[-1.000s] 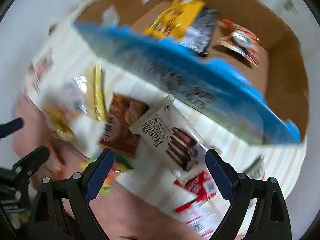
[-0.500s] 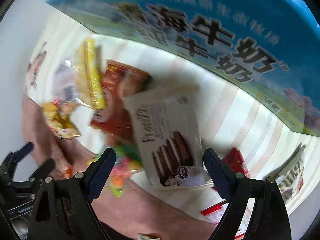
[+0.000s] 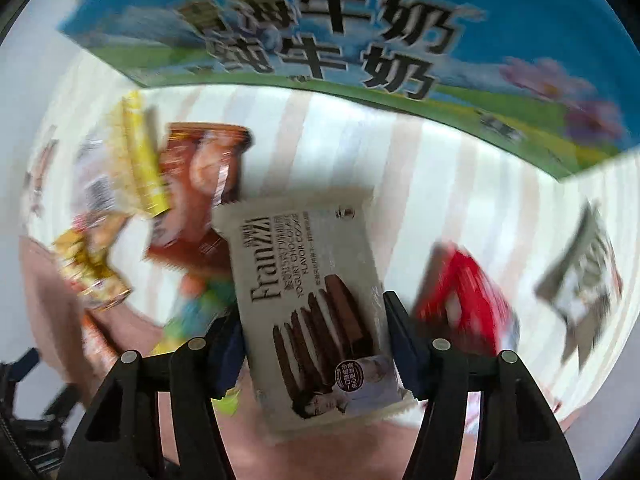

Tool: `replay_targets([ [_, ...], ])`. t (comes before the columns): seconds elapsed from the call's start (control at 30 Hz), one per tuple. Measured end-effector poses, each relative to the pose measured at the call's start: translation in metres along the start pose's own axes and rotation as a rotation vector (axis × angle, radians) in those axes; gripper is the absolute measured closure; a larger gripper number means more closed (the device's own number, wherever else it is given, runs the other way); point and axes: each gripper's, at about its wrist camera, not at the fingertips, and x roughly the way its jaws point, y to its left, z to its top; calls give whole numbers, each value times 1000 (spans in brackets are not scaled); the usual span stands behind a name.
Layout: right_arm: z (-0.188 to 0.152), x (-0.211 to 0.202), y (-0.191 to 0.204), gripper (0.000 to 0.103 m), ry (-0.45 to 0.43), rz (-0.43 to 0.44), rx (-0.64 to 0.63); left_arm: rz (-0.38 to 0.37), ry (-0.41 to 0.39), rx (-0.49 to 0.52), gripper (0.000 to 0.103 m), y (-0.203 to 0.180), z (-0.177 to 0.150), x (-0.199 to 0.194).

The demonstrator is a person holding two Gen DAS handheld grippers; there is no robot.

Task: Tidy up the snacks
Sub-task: 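Grasp the orange panda seed bag with left tool while right tool grasps Franzzi pack, then carry both packs into the box, release them, and lift both tools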

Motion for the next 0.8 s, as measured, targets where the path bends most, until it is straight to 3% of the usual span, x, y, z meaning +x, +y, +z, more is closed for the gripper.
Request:
replay_targets([
  [0.2, -78, -5, 8, 42, 40, 66, 51, -14, 86, 143, 3, -22, -9, 45],
  [0.23, -86, -1, 5, 42, 52, 63, 66, -21, 93, 139, 4, -22, -5, 55],
  [0.3, -99, 9, 0, 42, 77, 56, 95, -63, 106, 96, 27, -20, -2, 64],
  [0.33, -106, 14, -4, 42, 92, 59, 114, -94, 117, 61, 31, -19, -1, 67],
  [0.4, -115, 23, -13, 39, 121, 98, 165, -162, 132, 29, 32, -21, -2, 69],
  [0.47, -125, 28, -20, 29, 145, 148, 209, -178, 132, 29, 31, -25, -3, 69],
  [0.57, -133, 27, -31, 26, 131, 167, 234, -170, 141, 39, 31, -29, -5, 75],
  [0.63, -109, 20, -40, 26, 136, 168, 244, -171, 145, 26, 31, -28, -4, 79],
  [0.7, -107, 26, -40, 26, 130, 161, 250, -179, 141, -2, 32, -25, -5, 81],
  [0.77, -92, 47, -21, 27, 119, 121, 222, -161, 114, 2, 45, -21, -5, 78],
  [0.8, -87, 48, -12, 31, 111, 95, 209, -154, 108, 12, 46, -25, -2, 70],
])
